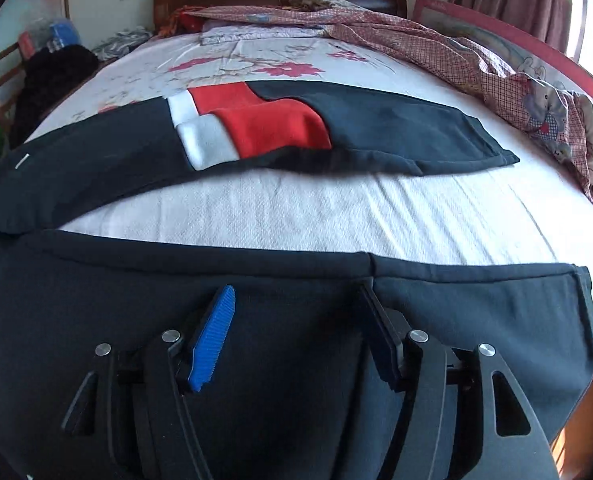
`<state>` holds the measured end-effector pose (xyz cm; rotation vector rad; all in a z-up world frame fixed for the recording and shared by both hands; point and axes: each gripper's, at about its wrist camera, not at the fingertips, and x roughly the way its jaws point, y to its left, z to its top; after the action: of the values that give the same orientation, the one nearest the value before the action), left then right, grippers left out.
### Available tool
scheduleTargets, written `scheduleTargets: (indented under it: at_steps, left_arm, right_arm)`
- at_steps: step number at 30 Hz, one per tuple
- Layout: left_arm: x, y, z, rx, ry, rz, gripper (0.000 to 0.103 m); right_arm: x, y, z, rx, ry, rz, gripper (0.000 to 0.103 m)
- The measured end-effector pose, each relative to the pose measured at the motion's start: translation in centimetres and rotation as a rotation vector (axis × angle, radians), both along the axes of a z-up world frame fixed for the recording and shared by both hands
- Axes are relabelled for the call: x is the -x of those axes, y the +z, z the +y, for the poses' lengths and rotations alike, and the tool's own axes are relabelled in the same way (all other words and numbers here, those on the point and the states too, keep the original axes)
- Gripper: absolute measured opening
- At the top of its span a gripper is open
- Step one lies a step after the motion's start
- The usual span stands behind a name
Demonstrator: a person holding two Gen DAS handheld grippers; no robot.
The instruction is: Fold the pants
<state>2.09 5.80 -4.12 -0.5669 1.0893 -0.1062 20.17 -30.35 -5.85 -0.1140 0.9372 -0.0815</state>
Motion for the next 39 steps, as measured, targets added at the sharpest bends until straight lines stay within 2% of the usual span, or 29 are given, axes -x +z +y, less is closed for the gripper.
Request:
scheduleTargets:
  at_steps: [2,3,4,6,8,9,10,11,12,13,14,15,17,20,21,23,27,31,35,37,39]
  left_arm:
    - [-1.7,-0.1,0.9,0.022,0.027,-0.011,0.101]
    - [-2.3,0.0,1.3,0.034,0.038,-0.021,0.101]
    - [-2.7,0.2,1.6,0.037,0.044,-0.031,0.101]
    - [-3.1,0.7,2.4,0.025,0.056,-0.072,0.101]
    - [-3.4,0.9,3.0,-0.010,0.059,-0.103,0.101]
    - [-3.7,1.0,3.3,-0.014,0.050,-0.108,0.101]
    - [-4.0,1.0,3.7,-0.015,0.039,-0.110,0.101]
    - [-4.3,1.1,4.2,-0.018,0.033,-0.116,0.101]
    - [-4.5,1.3,4.6,-0.023,0.024,-0.129,0.101]
    - [-4.9,1.7,5.3,-0.040,0.014,-0.146,0.101]
    - [-5.3,2.0,6.3,-0.065,0.008,-0.163,0.101]
    - [-6.1,2.4,7.4,-0.092,-0.011,-0.189,0.101]
    - [-7.7,2.9,9.6,-0.168,-0.058,-0.244,0.101]
    - [-11.2,3.5,12.6,-0.298,-0.147,-0.356,0.101]
    - [-12.6,3.5,13.5,-0.316,-0.190,-0.376,0.101]
    - [-15.8,2.9,14.8,-0.348,-0.269,-0.366,0.101]
    - [-20.9,1.0,16.8,-0.331,-0.345,-0.339,0.101]
    - [-23.3,-0.9,17.7,-0.210,-0.378,-0.344,0.100]
    - [-24.5,-2.6,16.8,-0.113,-0.444,-0.328,0.083]
    - [-24.4,-3.2,16.8,-0.095,-0.448,-0.330,0.083]
    - [-24.1,-3.3,17.0,-0.070,-0.437,-0.336,0.078]
  right_arm:
    - [-0.3,0.8,0.9,0.055,0.001,0.025,0.062]
    - [0.3,1.6,1.3,0.035,0.000,0.022,0.062]
    - [1.2,2.7,1.8,-0.013,0.024,-0.018,0.062]
    - [2.6,3.8,4.7,-0.049,0.132,-0.046,0.062]
    - [2.7,3.2,8.2,-0.091,0.237,-0.019,0.062]
    - [2.3,2.2,9.9,-0.093,0.272,0.021,0.062]
    - [1.9,0.8,11.8,-0.046,0.299,0.056,0.062]
    - [1.4,-0.7,13.4,0.021,0.304,0.082,0.062]
    - [1.1,-0.9,13.5,0.033,0.263,0.026,0.079]
    - [0.4,-0.9,13.0,-0.004,0.201,0.025,0.084]
    - [-0.3,-1.1,12.3,-0.085,0.153,0.056,0.085]
    - [-0.5,-1.0,12.0,-0.116,0.132,0.054,0.086]
    - [-0.2,-1.1,12.8,-0.048,0.164,0.047,0.087]
    - [-0.3,-1.2,12.2,-0.088,0.152,0.053,0.087]
    - [-0.3,-1.2,12.2,-0.081,0.154,0.054,0.087]
    - [-0.3,-1.2,12.3,-0.070,0.143,0.056,0.087]
    - [-0.3,-1.3,12.4,-0.069,0.137,0.052,0.087]
    - [-0.6,-1.3,12.5,-0.066,0.130,0.060,0.087]
    - [-0.8,-1.3,12.6,-0.065,0.125,0.062,0.088]
    - [-0.8,-1.4,12.7,-0.063,0.124,0.063,0.088]
    - [-0.9,-1.4,12.7,-0.062,0.123,0.066,0.088]
